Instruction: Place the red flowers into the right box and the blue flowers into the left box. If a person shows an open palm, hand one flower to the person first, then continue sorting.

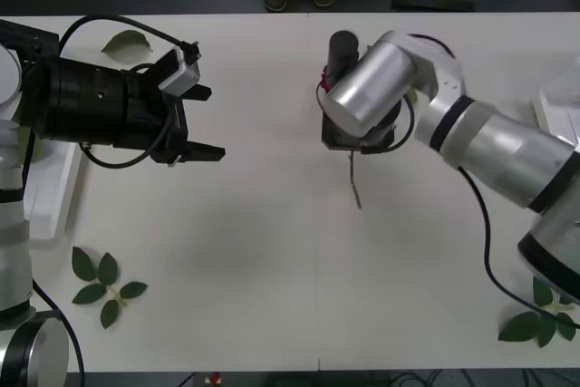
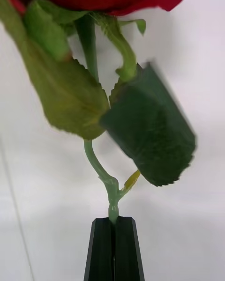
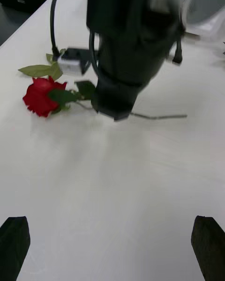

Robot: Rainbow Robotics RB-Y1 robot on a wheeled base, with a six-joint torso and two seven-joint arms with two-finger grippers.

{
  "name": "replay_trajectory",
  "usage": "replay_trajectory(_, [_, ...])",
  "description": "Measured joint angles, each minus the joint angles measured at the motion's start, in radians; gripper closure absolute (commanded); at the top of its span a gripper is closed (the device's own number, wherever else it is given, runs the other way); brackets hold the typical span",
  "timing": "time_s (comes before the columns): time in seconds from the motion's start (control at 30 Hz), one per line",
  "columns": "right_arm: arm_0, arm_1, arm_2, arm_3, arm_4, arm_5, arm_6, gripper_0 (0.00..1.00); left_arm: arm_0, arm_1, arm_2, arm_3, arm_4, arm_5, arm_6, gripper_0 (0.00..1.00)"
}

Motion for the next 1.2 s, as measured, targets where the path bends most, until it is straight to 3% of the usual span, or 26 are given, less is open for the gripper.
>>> replay_trajectory(0.27, [-0.05,-0.254,-0.241,-0.205,-0.217,0.294,0.015,1.0,0.0,0.0,0.0,0.0,0.001,0.0,0.0,0.0])
replay_trajectory(0.47, [-0.056,-0.442,-0.433,-0.332,-0.403,0.501,0.205,1.0,0.0,0.0,0.0,0.0,0.002,0.0,0.0,0.0])
replay_trajectory(0.63, [-0.056,-0.655,-0.492,-0.36,-0.539,0.604,0.286,1.0,0.0,0.0,0.0,0.0,0.002,0.0,0.0,0.0])
replay_trajectory(0.87, [-0.009,-0.88,-0.462,-0.226,-0.553,0.529,0.642,1.0,0.0,0.0,0.0,0.0,0.002,0.0,0.0,0.0])
replay_trajectory(1.2, [0.199,-0.885,-0.54,0.116,-0.342,0.302,0.984,1.0,0.0,0.0,0.0,0.0,0.003,0.0,0.0,0.0])
